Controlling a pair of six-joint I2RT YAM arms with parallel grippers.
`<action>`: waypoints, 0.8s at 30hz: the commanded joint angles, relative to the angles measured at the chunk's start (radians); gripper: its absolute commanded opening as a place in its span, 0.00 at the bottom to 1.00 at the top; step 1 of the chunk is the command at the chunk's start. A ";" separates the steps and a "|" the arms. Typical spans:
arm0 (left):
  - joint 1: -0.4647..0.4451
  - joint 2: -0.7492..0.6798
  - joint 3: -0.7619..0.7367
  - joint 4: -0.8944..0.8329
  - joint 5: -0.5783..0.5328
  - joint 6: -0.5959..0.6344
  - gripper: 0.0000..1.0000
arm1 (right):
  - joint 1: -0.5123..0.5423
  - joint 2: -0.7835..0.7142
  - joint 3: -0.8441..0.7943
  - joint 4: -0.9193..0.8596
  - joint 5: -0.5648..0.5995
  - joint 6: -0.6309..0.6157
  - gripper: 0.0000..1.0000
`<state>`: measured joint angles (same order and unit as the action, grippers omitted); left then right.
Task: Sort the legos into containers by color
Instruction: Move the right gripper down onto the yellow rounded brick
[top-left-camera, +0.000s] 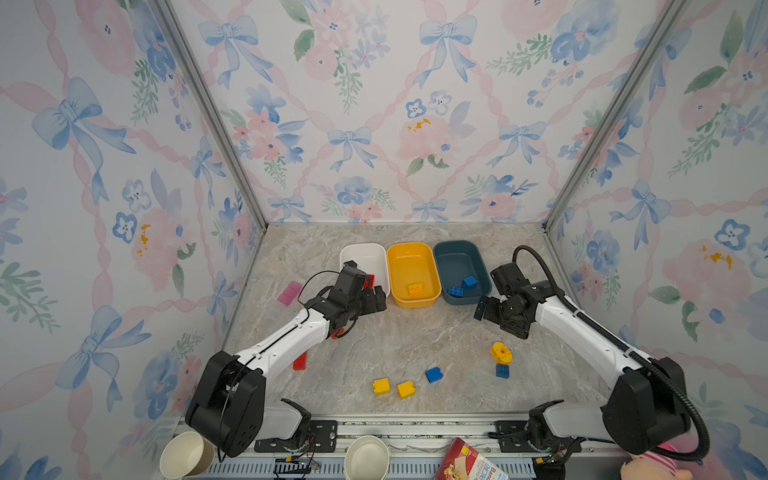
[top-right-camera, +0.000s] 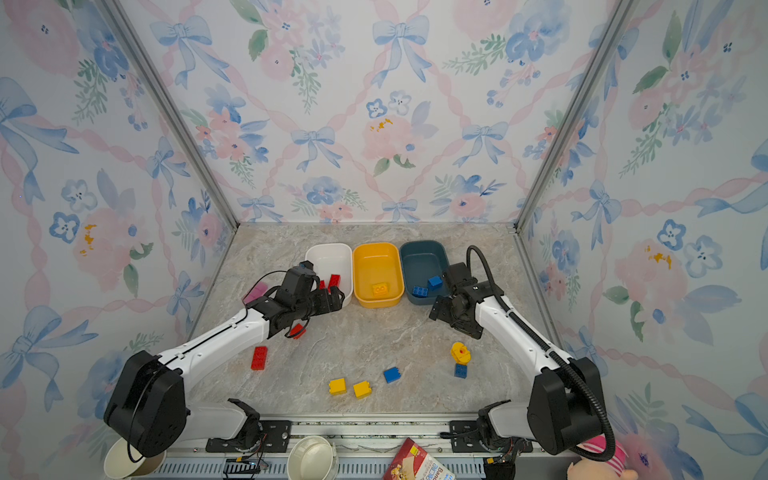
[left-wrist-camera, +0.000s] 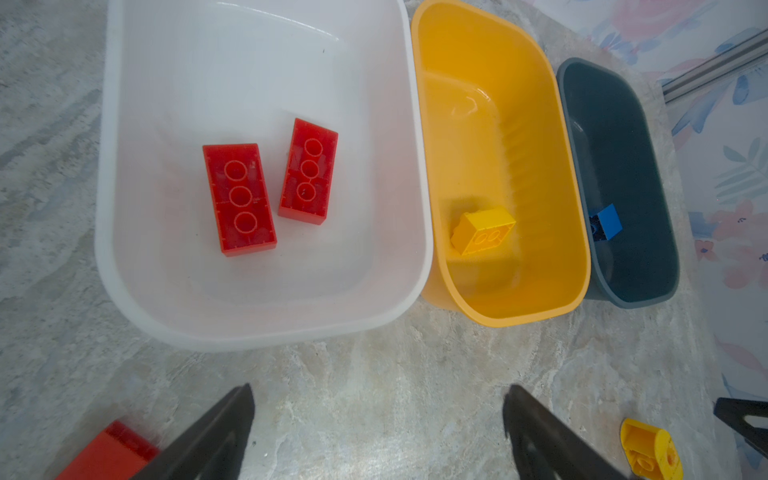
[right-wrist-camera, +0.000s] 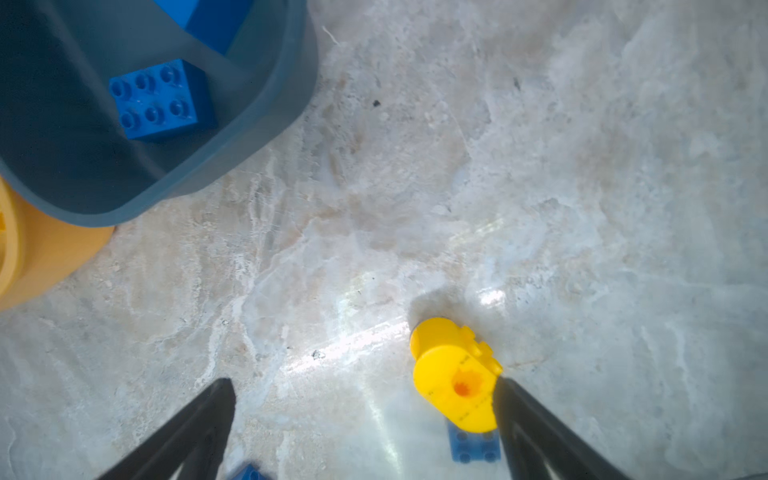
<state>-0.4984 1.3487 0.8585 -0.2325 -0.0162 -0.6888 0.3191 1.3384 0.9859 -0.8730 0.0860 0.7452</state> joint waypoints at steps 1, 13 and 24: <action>-0.008 0.012 0.025 0.007 0.010 0.016 0.96 | -0.028 -0.023 -0.061 -0.042 0.005 0.061 0.98; -0.009 0.019 0.026 0.007 0.015 0.020 0.96 | -0.080 -0.062 -0.211 0.022 0.004 0.201 1.00; -0.010 0.014 0.020 0.007 0.014 0.017 0.96 | -0.100 -0.075 -0.291 0.111 -0.016 0.268 1.00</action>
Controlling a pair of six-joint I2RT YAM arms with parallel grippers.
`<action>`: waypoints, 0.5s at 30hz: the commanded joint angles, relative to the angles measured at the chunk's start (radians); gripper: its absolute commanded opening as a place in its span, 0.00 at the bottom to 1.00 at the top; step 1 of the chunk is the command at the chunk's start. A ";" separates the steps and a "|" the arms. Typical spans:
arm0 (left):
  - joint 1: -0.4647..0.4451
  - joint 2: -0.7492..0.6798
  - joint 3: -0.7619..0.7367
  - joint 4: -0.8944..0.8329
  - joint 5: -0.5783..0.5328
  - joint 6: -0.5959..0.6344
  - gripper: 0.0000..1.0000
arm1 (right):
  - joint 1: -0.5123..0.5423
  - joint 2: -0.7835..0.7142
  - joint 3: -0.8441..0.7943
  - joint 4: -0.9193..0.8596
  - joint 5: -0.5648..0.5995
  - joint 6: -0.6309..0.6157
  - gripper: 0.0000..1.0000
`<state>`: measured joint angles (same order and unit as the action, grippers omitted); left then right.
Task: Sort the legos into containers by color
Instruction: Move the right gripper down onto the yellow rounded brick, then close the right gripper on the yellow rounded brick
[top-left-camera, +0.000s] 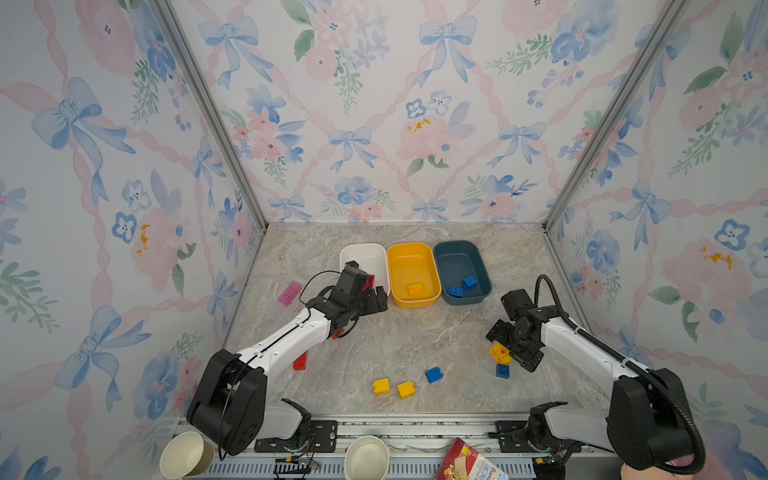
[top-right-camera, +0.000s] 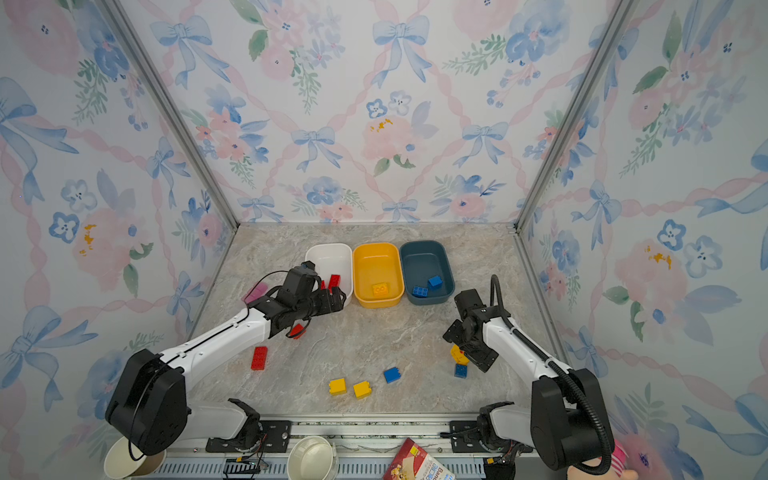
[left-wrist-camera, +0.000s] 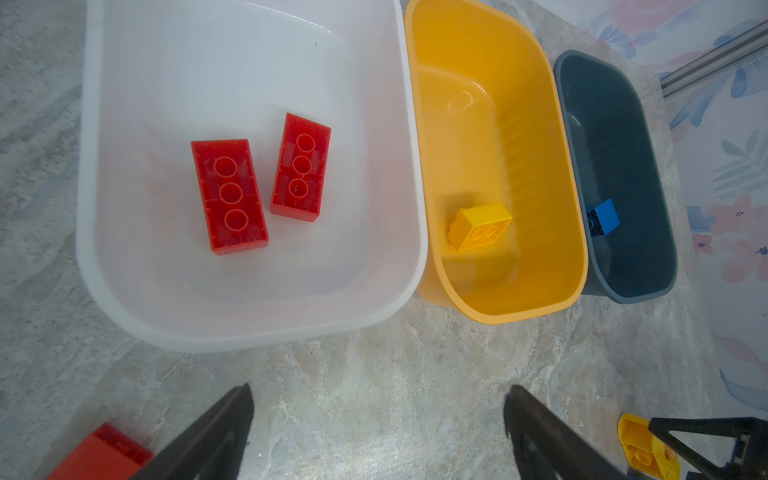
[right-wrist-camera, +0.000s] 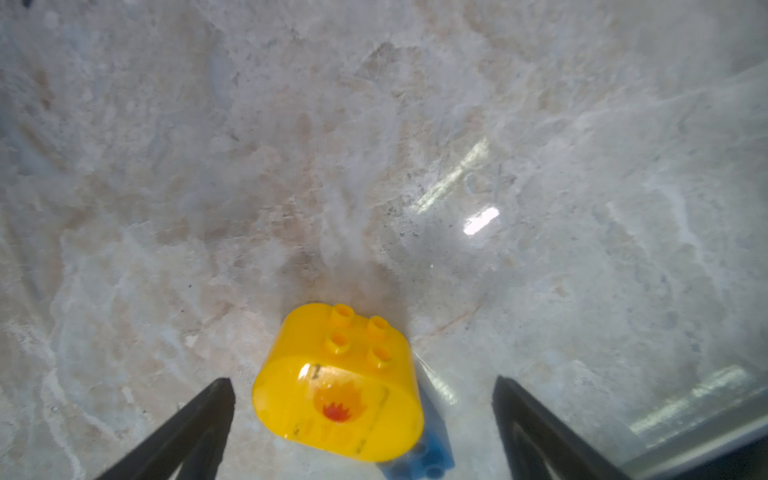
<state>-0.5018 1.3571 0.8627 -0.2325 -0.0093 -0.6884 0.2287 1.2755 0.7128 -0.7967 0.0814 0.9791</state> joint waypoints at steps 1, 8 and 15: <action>-0.006 0.006 0.016 0.007 0.006 0.016 0.96 | -0.010 -0.010 -0.021 0.047 -0.017 0.036 1.00; -0.008 0.001 0.018 0.006 0.005 0.015 0.96 | -0.009 0.012 -0.043 0.094 -0.038 0.063 0.99; -0.008 -0.005 0.016 0.006 0.003 0.012 0.97 | -0.010 0.025 -0.071 0.124 -0.060 0.085 1.00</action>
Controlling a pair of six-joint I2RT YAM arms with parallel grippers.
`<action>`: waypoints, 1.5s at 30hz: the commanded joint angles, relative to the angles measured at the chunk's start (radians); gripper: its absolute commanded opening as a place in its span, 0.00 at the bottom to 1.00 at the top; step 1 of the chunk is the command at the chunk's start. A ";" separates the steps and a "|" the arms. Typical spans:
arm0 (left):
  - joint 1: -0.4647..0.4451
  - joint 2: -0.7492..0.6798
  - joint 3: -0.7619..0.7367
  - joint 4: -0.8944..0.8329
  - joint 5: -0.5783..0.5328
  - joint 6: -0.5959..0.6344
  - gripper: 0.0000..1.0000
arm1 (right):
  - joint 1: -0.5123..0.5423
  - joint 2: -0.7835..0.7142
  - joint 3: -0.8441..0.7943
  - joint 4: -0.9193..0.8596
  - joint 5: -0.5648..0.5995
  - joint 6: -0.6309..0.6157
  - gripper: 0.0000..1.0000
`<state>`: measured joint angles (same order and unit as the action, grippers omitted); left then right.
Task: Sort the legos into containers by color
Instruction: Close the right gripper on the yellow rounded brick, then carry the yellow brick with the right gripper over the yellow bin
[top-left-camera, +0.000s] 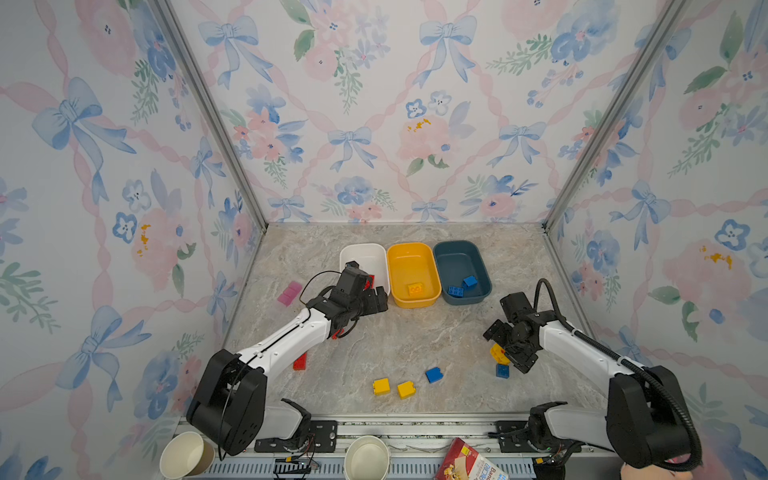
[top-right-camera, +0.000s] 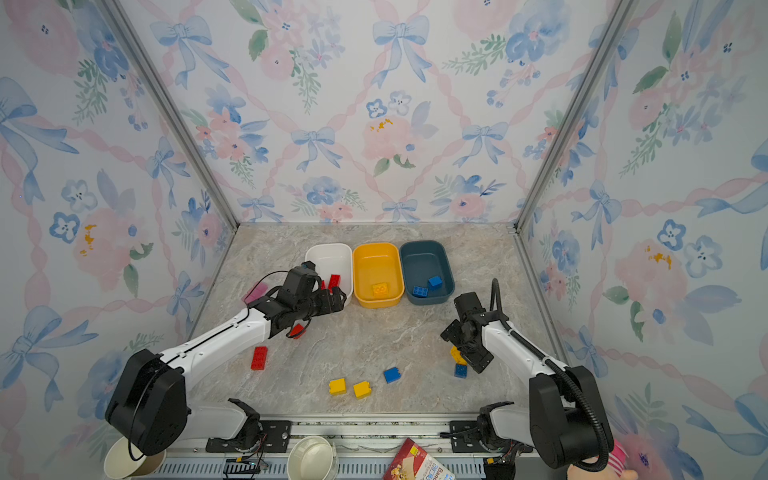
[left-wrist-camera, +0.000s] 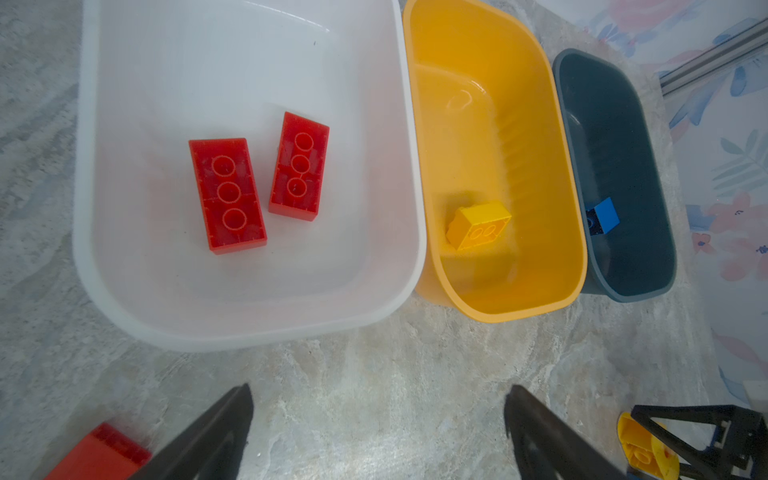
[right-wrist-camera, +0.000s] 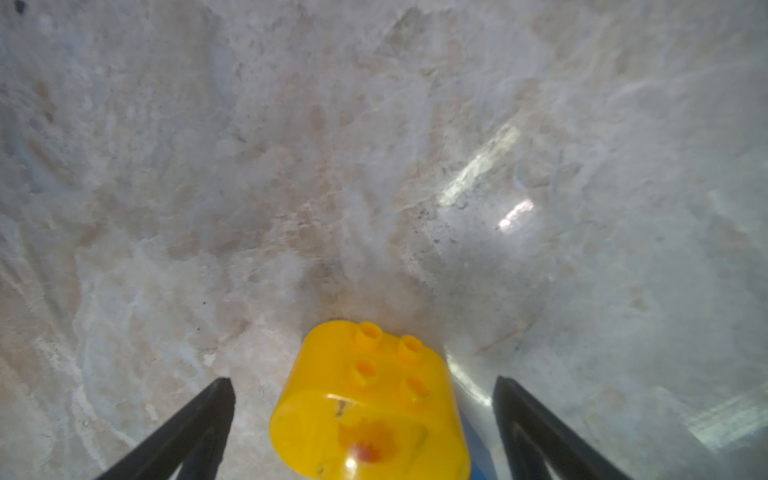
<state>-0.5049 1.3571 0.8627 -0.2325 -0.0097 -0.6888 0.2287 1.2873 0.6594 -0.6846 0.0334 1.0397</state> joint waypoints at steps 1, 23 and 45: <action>-0.004 -0.006 0.017 0.005 0.002 0.012 0.97 | -0.009 0.014 -0.022 0.014 -0.013 0.027 1.00; -0.005 -0.005 0.015 0.006 -0.004 0.010 0.97 | -0.006 0.020 -0.046 0.040 -0.021 0.051 0.83; -0.004 -0.021 -0.005 0.005 -0.006 0.005 0.97 | 0.007 0.011 -0.024 0.016 0.001 0.043 0.65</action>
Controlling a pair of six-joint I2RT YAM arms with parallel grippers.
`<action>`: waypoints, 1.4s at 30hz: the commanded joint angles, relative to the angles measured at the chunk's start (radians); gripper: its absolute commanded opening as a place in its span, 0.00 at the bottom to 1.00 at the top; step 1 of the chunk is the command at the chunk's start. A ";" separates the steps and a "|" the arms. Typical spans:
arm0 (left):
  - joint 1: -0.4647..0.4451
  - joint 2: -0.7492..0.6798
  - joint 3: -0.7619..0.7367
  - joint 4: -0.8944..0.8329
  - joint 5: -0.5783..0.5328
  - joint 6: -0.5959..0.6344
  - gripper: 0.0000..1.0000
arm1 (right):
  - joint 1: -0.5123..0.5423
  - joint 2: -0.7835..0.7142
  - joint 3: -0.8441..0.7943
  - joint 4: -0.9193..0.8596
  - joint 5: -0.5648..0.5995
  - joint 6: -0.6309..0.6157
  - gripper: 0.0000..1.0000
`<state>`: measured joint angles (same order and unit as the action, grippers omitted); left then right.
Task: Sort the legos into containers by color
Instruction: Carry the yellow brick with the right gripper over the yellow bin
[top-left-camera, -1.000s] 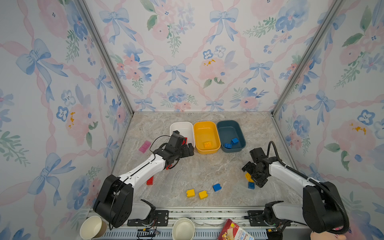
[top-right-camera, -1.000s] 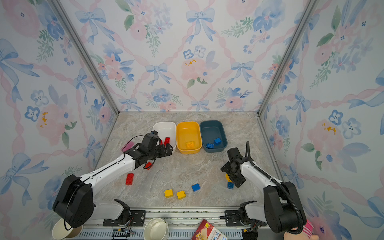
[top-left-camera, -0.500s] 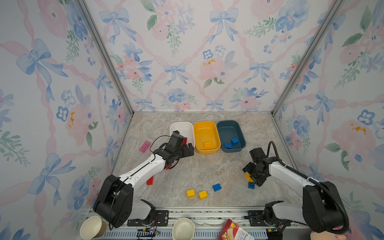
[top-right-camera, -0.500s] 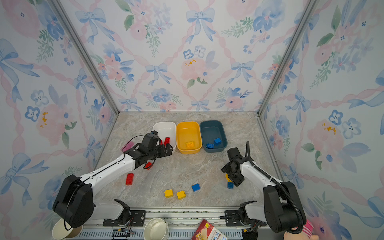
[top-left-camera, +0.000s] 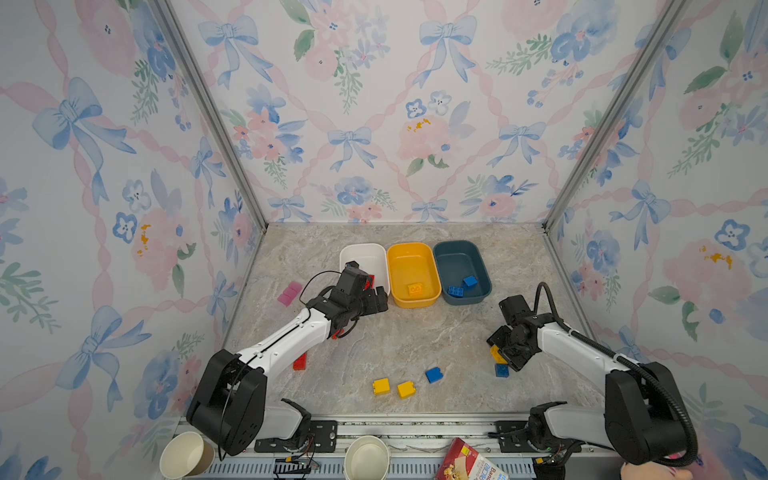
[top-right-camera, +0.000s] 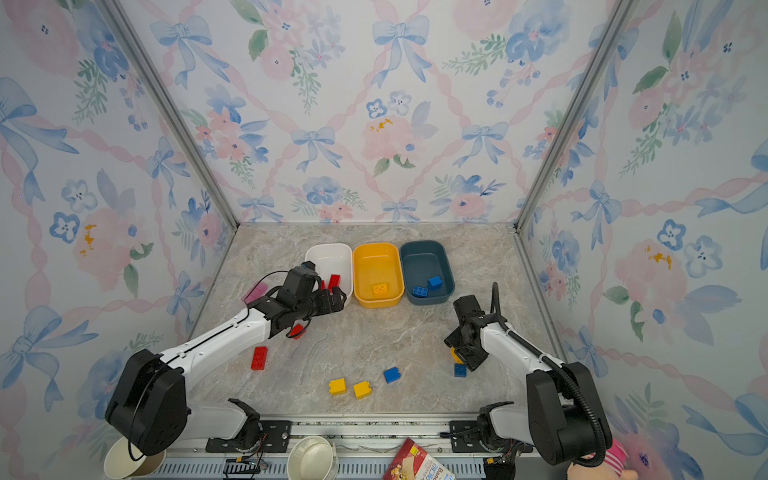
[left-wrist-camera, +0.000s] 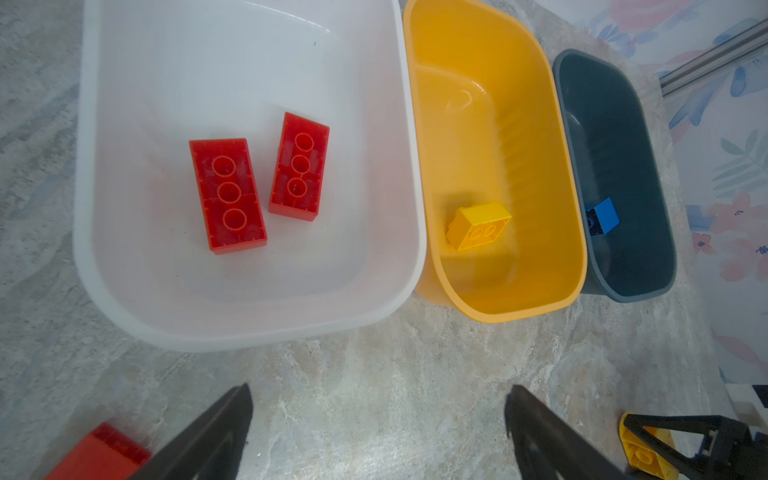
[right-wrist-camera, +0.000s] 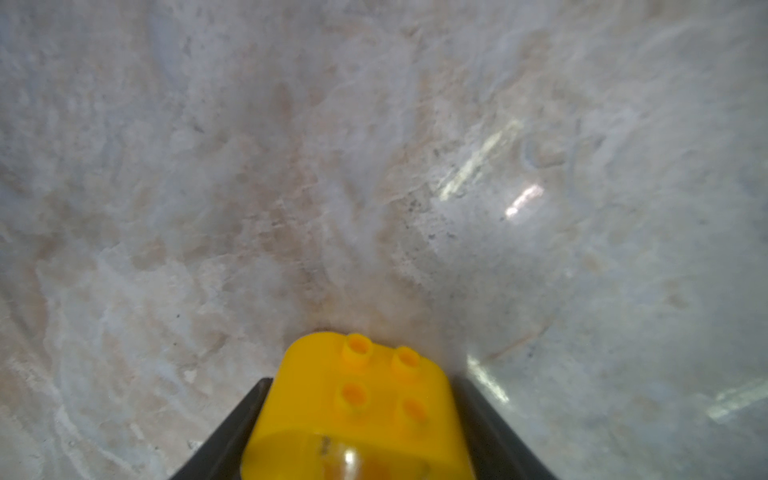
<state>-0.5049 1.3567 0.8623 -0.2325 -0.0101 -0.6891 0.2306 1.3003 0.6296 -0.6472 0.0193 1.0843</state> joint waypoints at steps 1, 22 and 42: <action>-0.004 -0.022 -0.005 0.005 -0.006 0.006 0.97 | 0.005 -0.003 0.006 -0.023 0.015 -0.003 0.65; -0.005 -0.036 -0.017 0.006 -0.005 0.005 0.98 | 0.097 -0.036 0.212 -0.152 0.093 -0.081 0.61; -0.005 -0.167 -0.153 0.004 0.009 -0.019 0.98 | 0.323 0.493 0.889 -0.060 0.052 -0.316 0.61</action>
<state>-0.5049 1.2179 0.7357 -0.2321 -0.0093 -0.6933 0.5339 1.7264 1.4399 -0.7227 0.0864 0.8276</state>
